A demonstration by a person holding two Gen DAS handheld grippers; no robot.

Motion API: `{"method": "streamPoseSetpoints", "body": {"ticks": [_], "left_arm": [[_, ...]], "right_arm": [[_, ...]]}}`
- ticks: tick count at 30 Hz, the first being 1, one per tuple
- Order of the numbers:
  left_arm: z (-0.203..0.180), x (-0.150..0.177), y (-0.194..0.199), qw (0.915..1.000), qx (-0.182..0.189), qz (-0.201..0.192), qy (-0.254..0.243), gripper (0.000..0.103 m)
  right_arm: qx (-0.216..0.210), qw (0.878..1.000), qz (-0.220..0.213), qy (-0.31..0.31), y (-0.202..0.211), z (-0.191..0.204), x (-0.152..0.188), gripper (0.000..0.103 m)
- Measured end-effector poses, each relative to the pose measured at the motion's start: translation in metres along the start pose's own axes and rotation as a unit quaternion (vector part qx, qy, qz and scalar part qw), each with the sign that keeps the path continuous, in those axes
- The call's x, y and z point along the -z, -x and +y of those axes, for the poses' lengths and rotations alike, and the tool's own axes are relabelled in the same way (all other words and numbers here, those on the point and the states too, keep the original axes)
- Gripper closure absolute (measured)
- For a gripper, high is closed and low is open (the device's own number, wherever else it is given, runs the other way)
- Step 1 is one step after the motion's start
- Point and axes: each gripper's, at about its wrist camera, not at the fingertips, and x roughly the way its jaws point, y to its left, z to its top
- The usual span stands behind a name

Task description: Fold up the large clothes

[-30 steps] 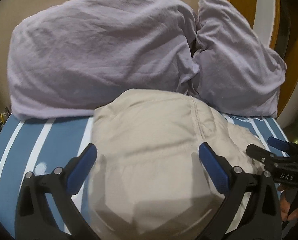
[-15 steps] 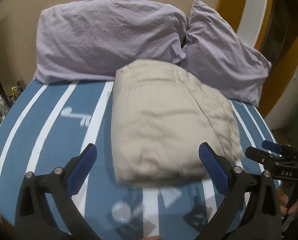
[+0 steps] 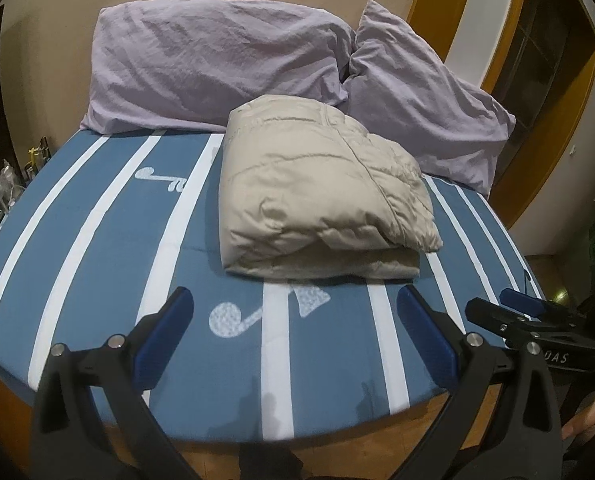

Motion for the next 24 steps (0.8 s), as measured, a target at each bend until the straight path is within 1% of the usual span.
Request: {"method": "streamPoseSetpoints", "body": {"ticks": [5,10,15,24], "left_arm": [[-0.0047,0.0059,-0.0006,0.9999,0.008,0.006,-0.002,0.002],[-0.0074,0.0072,0.0012,1.0000,0.007,-0.001,-0.004,0.002],[-0.0065,0.0071,0.0007,1.0000,0.009,0.000,-0.001,0.002],[-0.0038,0.0063,-0.0006,0.9997,0.025,-0.002,0.007,0.002]], "right_arm": [[0.001,1.000,-0.006,0.000,0.0032,0.0025,0.0063,0.001],[0.000,1.000,-0.008,-0.001,0.0031,0.0022,0.0067,0.001],[-0.002,1.000,-0.009,-0.001,0.0027,0.0042,0.0077,0.001],[-0.005,1.000,-0.015,-0.004,0.0033,0.0039,0.0053,0.001]]}}
